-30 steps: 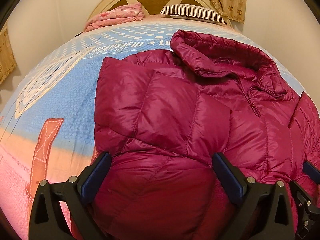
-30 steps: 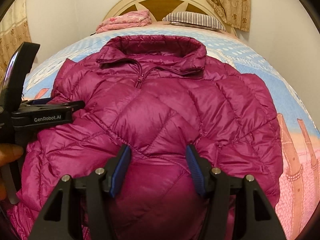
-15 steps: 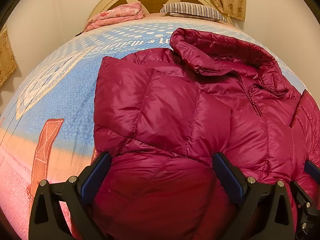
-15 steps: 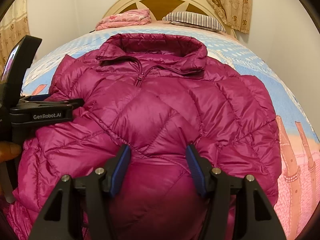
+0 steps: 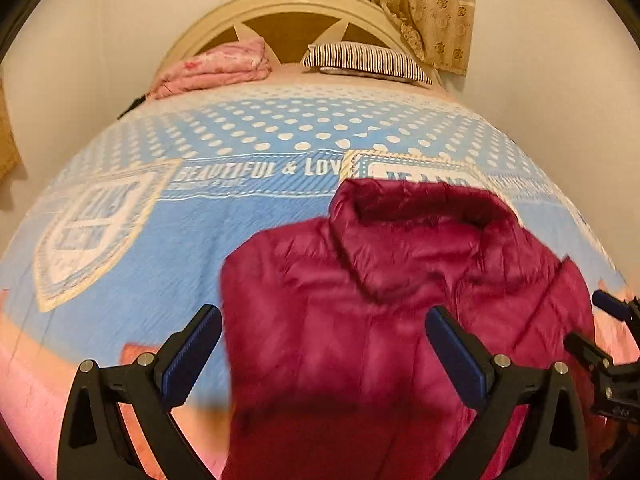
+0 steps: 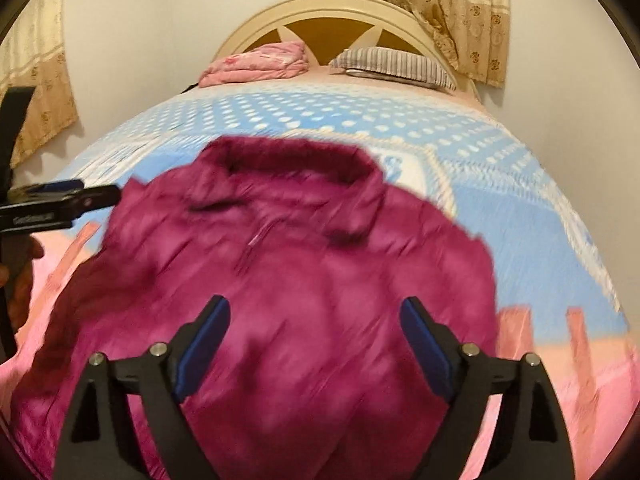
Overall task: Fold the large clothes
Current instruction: 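Move both tools to the jacket hem, then grasp the magenta jacket hem with both tools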
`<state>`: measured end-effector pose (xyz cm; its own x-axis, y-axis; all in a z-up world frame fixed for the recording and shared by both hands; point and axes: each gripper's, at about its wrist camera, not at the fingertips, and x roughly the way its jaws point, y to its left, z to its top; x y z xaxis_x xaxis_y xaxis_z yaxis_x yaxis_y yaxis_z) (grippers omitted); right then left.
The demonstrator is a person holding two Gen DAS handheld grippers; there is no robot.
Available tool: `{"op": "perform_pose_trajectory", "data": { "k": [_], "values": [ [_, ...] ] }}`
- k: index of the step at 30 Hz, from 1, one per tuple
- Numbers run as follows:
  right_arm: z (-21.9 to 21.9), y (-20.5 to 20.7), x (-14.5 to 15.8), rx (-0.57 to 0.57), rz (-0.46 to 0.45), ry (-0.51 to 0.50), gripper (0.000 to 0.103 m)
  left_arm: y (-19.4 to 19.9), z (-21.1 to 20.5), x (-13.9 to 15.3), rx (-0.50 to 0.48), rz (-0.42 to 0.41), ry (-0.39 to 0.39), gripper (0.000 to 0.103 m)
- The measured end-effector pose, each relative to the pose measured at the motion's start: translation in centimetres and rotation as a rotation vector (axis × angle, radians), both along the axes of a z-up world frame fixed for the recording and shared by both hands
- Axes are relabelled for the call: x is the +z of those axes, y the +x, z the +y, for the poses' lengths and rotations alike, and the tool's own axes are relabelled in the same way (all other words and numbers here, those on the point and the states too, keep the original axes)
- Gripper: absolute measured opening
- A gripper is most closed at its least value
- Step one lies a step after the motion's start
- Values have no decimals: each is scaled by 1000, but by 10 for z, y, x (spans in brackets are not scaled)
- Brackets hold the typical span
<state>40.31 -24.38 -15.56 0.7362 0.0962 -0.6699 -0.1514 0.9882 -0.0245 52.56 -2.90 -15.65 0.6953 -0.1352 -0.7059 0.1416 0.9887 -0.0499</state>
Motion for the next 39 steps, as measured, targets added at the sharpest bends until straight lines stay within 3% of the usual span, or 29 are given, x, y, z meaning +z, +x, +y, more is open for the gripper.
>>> {"op": "perform_pose_trajectory", "data": {
  "k": [6, 10, 14, 15, 16, 17, 18, 19, 20, 23, 30, 39],
  "values": [
    [-12, 77, 1, -15, 33, -69, 89, 66, -29, -10, -5, 11, 54, 102],
    [-24, 130, -3, -20, 77, -57, 89, 103, -35, -22, -23, 47, 74, 102],
    [-25, 163, -10, -1, 102, -76, 89, 120, -44, -33, -43, 45, 99, 101],
    [-24, 169, -13, 8, 113, -88, 87, 121, -46, -34, -52, 30, 110, 92],
    [-23, 175, -16, 17, 123, -102, 85, 121, -48, -36, -66, 29, 120, 68],
    [-22, 180, -21, 25, 135, -123, 76, 122, -50, -36, -77, 39, 121, 54],
    [-20, 183, -24, 33, 149, -137, 61, 125, -50, -37, -84, 57, 119, 27],
    [-19, 185, -27, 43, 162, -144, 49, 126, -49, -36, -79, 63, 117, 15],
    [-19, 187, -28, 45, 169, -148, 29, 124, -47, -33, -80, 52, 116, 15],
    [-22, 178, -24, 49, 138, -155, 17, 113, -51, -24, -98, -2, 156, 14],
    [-24, 145, -17, 48, 56, -194, 12, 84, -41, -33, -108, 6, 122, 11],
    [-27, 135, -40, 38, 82, -254, 11, 59, -46, -65, -142, 43, 132, 10]
  ]
}}
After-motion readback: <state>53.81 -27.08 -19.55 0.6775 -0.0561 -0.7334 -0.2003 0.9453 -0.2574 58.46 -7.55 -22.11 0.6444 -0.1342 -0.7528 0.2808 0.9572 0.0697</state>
